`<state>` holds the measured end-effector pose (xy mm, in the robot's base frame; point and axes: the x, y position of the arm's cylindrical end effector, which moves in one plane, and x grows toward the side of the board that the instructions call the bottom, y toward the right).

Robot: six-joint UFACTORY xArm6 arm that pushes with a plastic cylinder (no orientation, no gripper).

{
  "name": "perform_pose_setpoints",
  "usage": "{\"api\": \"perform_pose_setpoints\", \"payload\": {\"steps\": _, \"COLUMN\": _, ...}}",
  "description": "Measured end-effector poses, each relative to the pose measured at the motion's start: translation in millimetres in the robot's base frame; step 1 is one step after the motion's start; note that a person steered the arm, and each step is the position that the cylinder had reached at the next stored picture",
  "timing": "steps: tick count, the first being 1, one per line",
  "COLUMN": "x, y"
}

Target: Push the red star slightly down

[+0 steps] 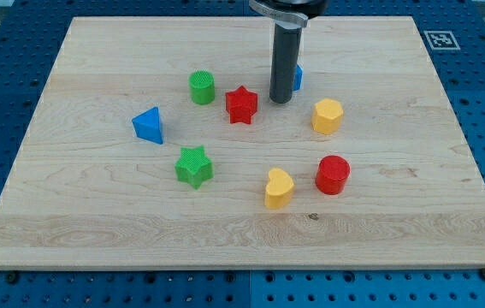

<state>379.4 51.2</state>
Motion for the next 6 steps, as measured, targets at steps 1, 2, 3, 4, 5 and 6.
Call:
{"api": "perform_pose_setpoints", "payload": {"steps": 1, "x": -1, "y": -18}}
{"api": "perform_pose_setpoints", "payload": {"steps": 2, "x": -6, "y": -43}}
{"api": "perform_pose_setpoints", "payload": {"steps": 3, "x": -11, "y": -54}}
{"api": "perform_pose_setpoints", "payload": {"steps": 4, "x": -10, "y": -61}}
{"api": "perform_pose_setpoints", "payload": {"steps": 5, "x": 1, "y": -69}}
{"api": "perform_pose_setpoints", "payload": {"steps": 6, "x": 6, "y": -68}}
